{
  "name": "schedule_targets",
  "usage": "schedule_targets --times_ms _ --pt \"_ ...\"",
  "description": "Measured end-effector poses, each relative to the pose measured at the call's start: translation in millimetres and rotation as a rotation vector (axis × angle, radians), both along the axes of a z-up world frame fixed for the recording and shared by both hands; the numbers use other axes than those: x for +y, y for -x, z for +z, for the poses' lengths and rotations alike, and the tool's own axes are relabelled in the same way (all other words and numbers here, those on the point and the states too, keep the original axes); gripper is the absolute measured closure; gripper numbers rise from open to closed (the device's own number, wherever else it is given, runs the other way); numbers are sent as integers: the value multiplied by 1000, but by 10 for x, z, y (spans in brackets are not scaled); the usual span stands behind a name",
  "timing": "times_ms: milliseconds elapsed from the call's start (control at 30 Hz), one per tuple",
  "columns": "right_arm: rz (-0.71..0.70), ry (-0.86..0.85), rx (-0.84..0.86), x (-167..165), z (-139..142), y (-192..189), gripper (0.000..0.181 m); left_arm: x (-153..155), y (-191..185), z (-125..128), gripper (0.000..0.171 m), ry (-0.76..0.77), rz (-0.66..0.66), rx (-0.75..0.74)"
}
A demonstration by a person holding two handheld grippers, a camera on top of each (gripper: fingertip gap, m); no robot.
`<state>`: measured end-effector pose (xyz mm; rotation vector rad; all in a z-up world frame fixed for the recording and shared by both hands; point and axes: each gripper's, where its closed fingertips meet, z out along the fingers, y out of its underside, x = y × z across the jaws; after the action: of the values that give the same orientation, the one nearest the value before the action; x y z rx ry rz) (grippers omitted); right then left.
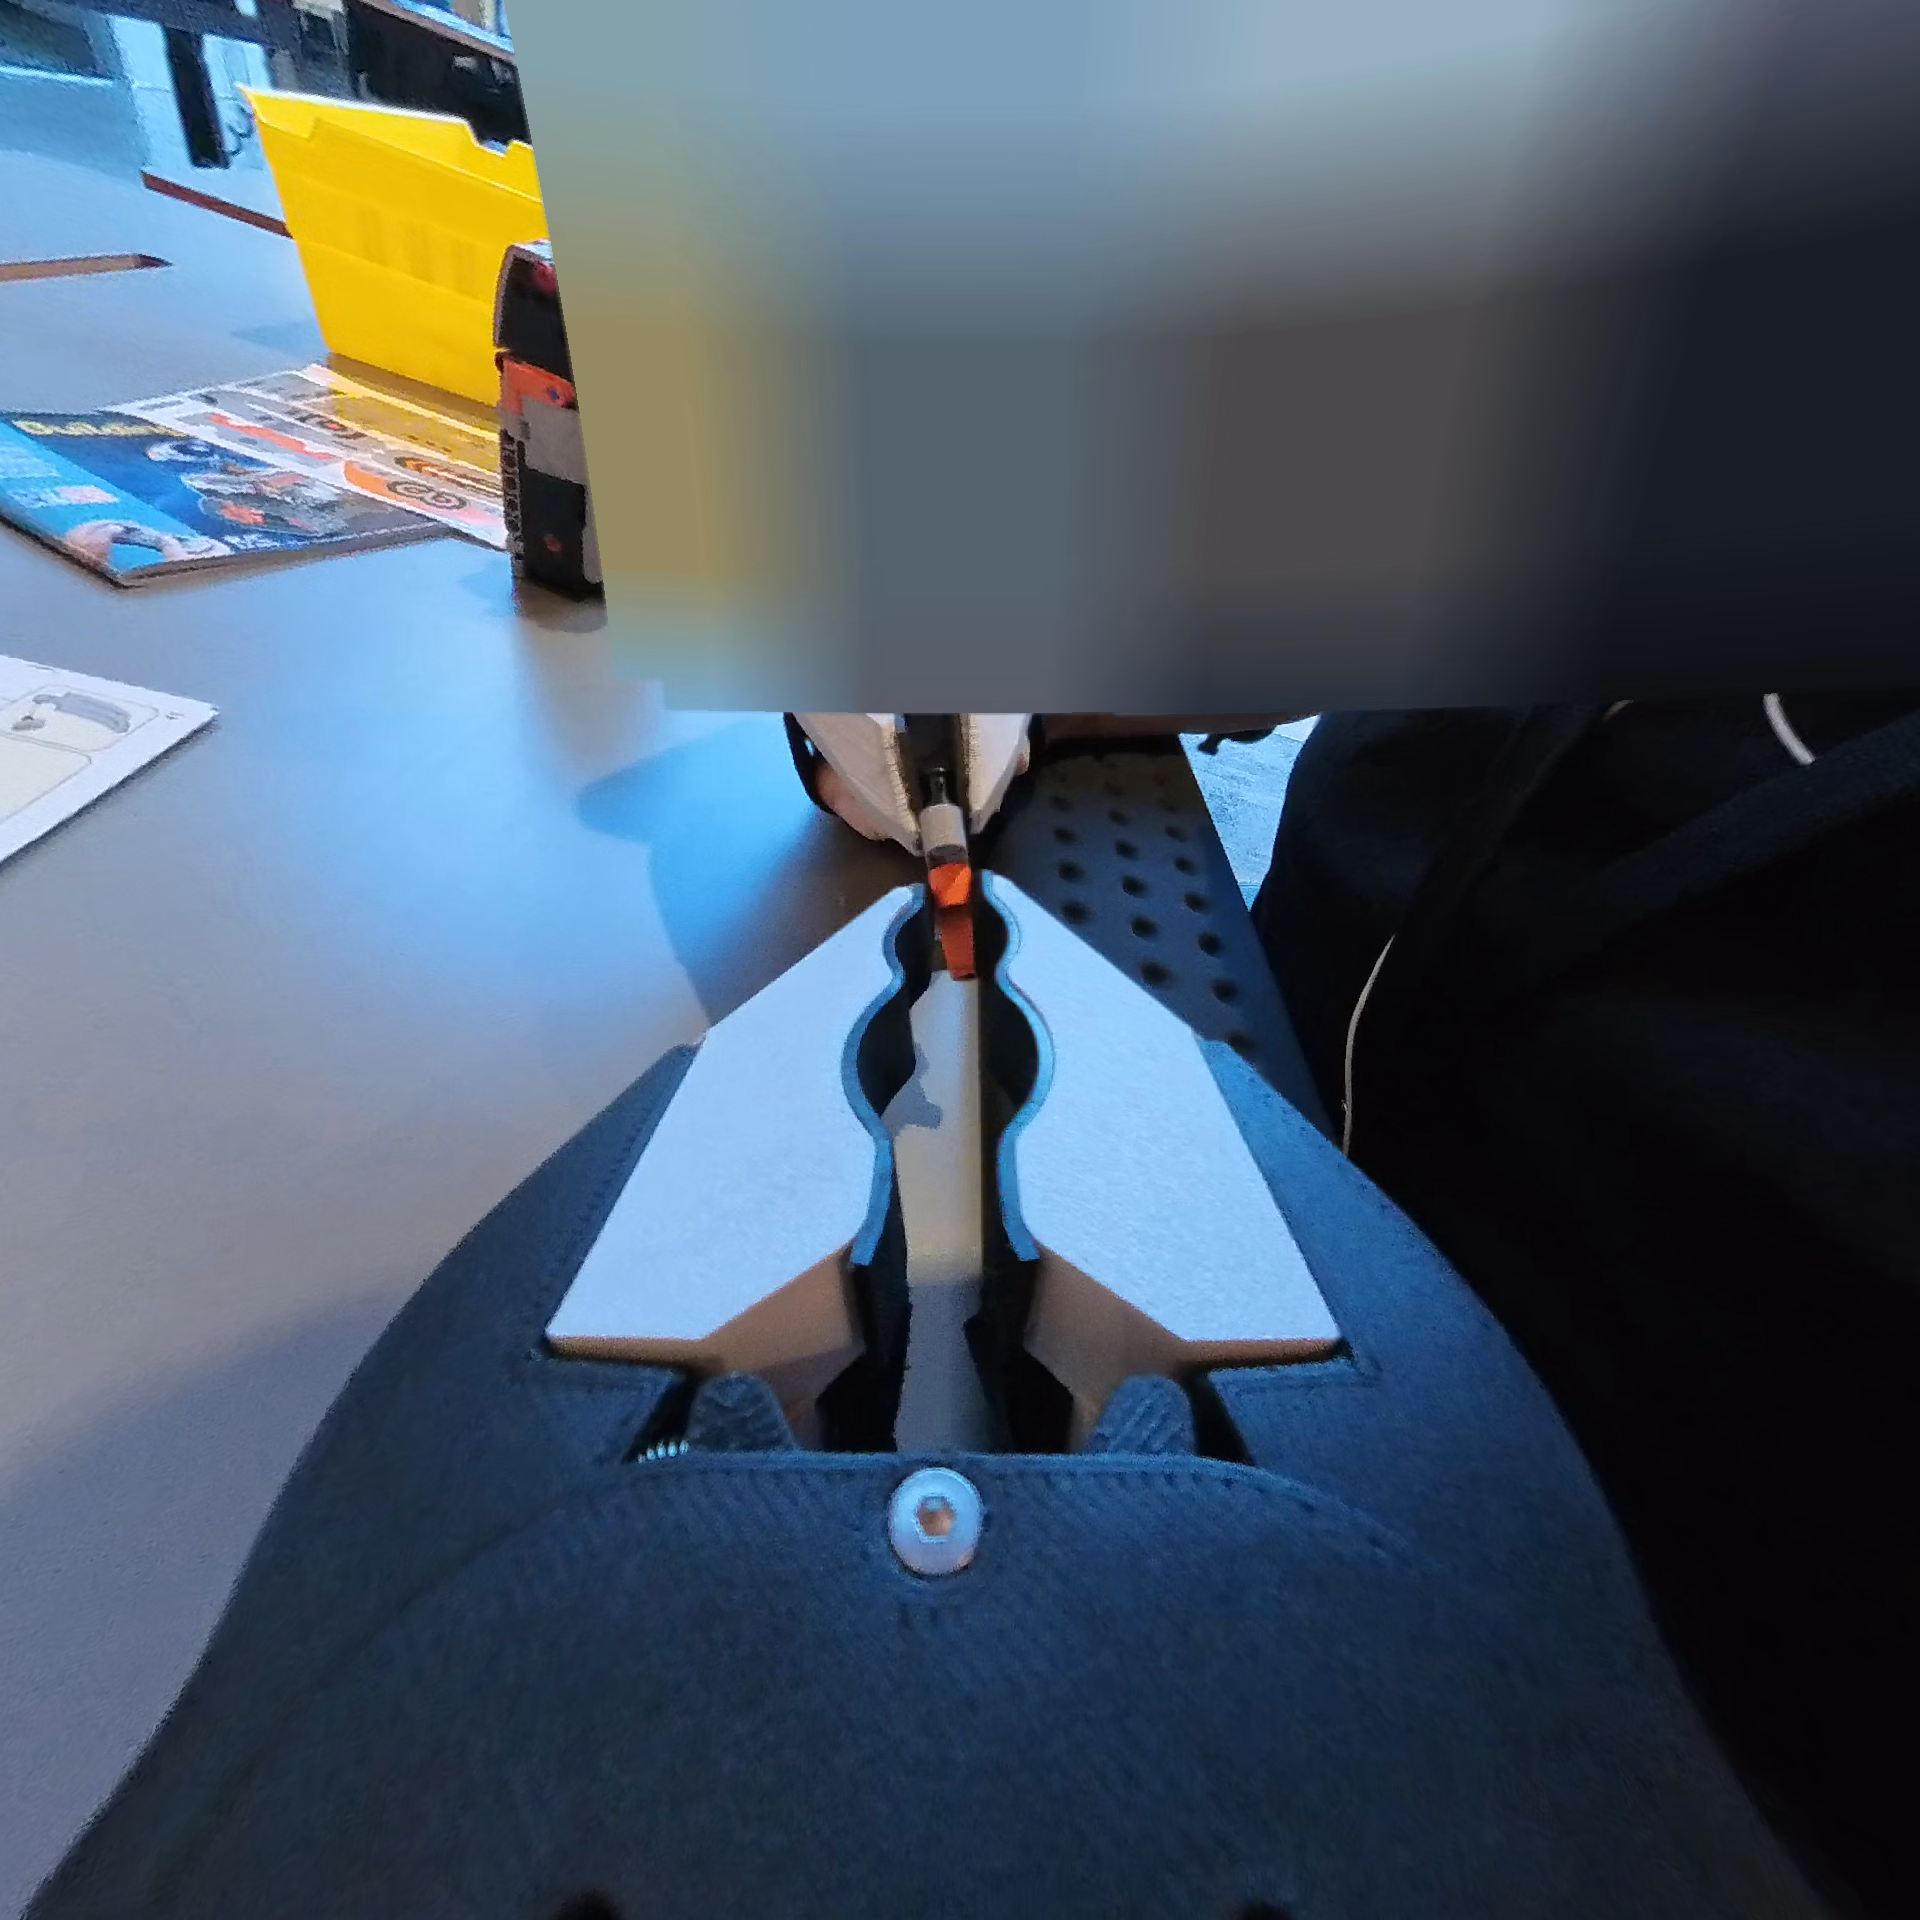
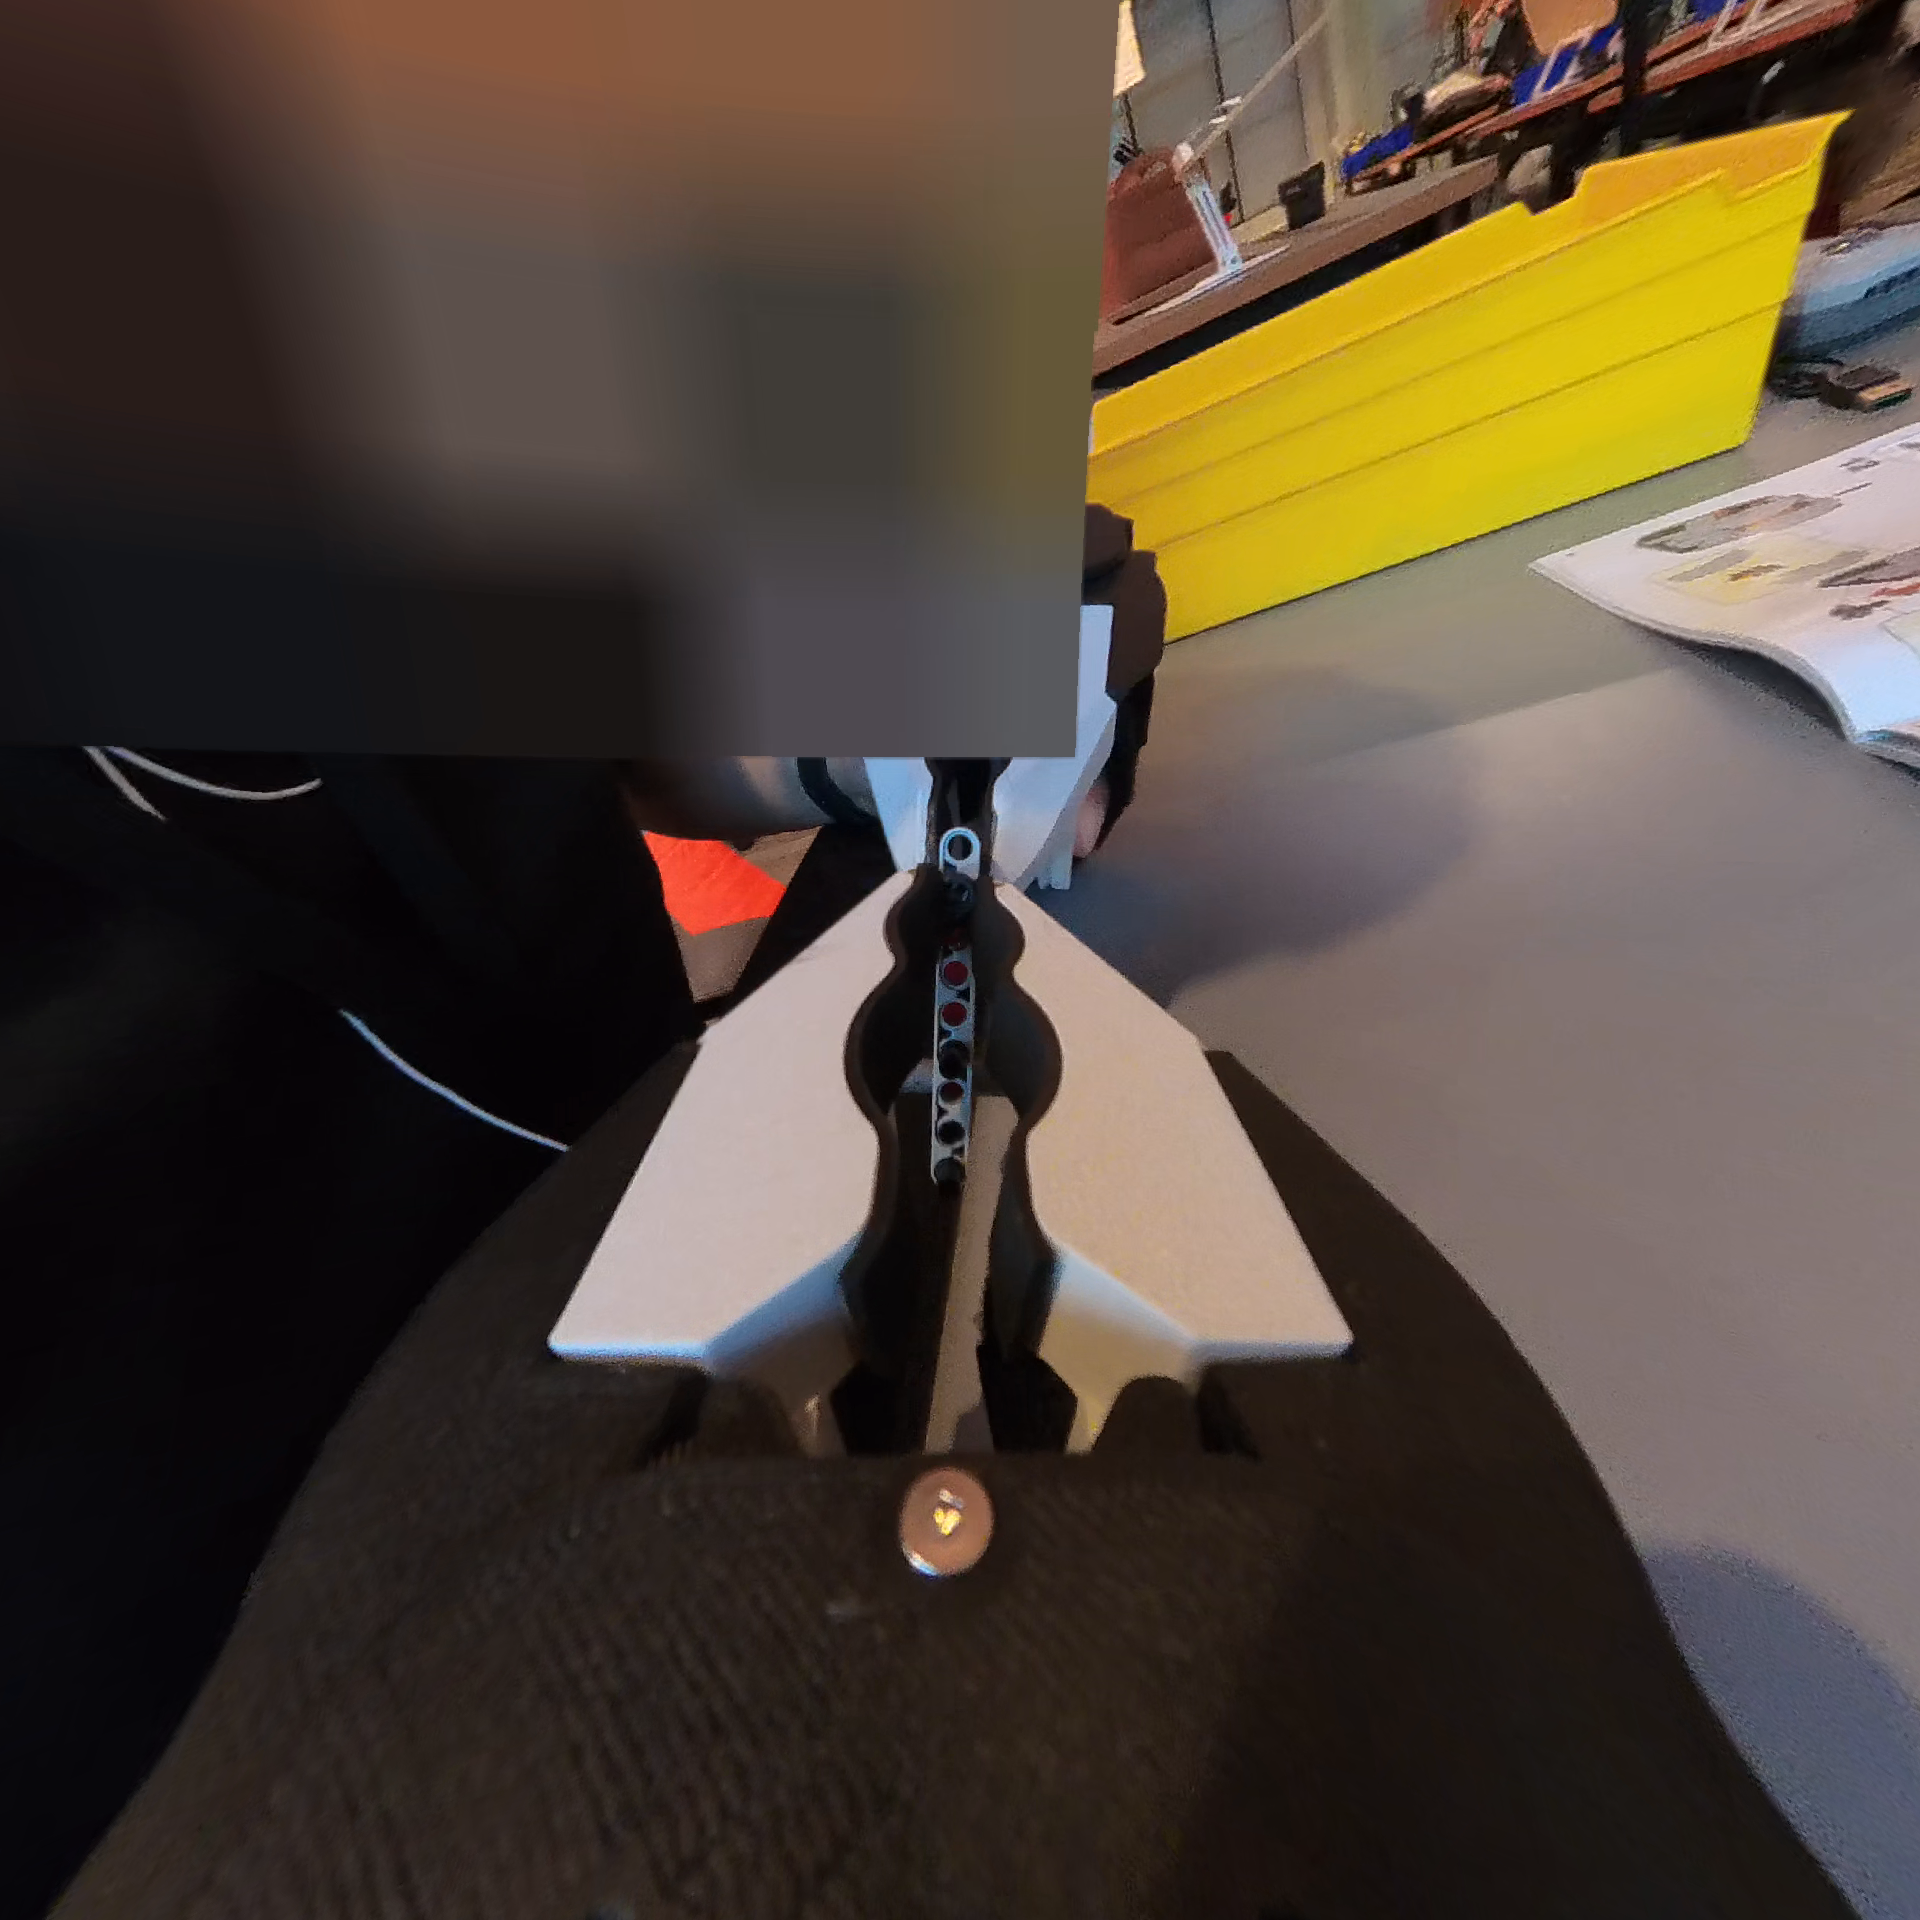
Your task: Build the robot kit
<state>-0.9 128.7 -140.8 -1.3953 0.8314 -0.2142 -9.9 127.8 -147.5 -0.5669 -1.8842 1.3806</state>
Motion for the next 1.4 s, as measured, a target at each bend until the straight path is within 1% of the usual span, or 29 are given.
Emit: schedule_targets --times_ms 67,167,233,267,333,367,433,500,633,700,767,833,867,933,1000,1033,1100,1133,1167,1233,1300,1367,1400 --pt "-12 -13 -3 -27 15 -16 174 -18 -16 17 167 2 13 17" --pt "7 -92 47 -56 26 -30 174 -40 -33 30 166 22 39 8" --pt "-2 -139 67 -102 46 -60 175 -82 -76 65 166 15 67 55" --pt "-7 -165 71 -120 68 -76 175 -90 -92 98 163 12 69 93" --pt "-21 -203 73 -151 107 -106 174 -119 -140 113 148 -7 94 132" --pt "-36 -224 59 -178 148 -127 175 -133 -152 103 147 -16 106 130" --pt "-44 -282 39 -213 245 -149 175 -147 -148 89 147 -22 115 111" --pt "-92 -286 31 -273 255 -198 175 -182 -165 78 147 -39 136 113" --pt "-120 -250 26 -261 239 -224 175 -283 -282 237 149 -34 198 264" --pt "-138 -271 17 -266 277 -255 175 -315 -284 188 149 -88 184 293" --pt "-168 -290 11 -305 309 -291 175 -323 -268 116 148 -131 167 282" --pt "-214 -299 -5 -357 340 -321 175 -316 -243 155 154 -124 144 307" --pt "-208 -301 -7 -349 348 -317 175 -310 -238 183 165 -117 133 320" --pt "-197 -314 -24 -337 388 -298 175 -265 -189 248 166 -124 70 360" --pt "-160 -287 -64 -295 459 -242 174 -207 -160 340 166 -149 -8 448" --pt "-135 -239 -92 -259 494 -201 165 -163 -153 393 166 -169 -59 508" --pt "-118 -85 -157 -212 534 -132 136 -39 -110 426 166 -235 -181 585" --pt "-105 -15 -194 -189 553 -94 129 15 -76 404 166 -268 -230 587" --pt "-60 12 -223 -142 595 -35 124 78 -29 397 166 -294 -290 584" --pt "85 -29 -206 -50 663 80 124 182 67 425 166 -307 -403 562" --pt "200 -41 -170 -17 661 125 125 289 185 399 166 -319 -521 468" --pt "349 31 -170 64 618 237 144 387 280 370 166 -352 -643 382" --pt "388 83 -178 103 600 253 144 386 306 372 166 -366 -675 362"
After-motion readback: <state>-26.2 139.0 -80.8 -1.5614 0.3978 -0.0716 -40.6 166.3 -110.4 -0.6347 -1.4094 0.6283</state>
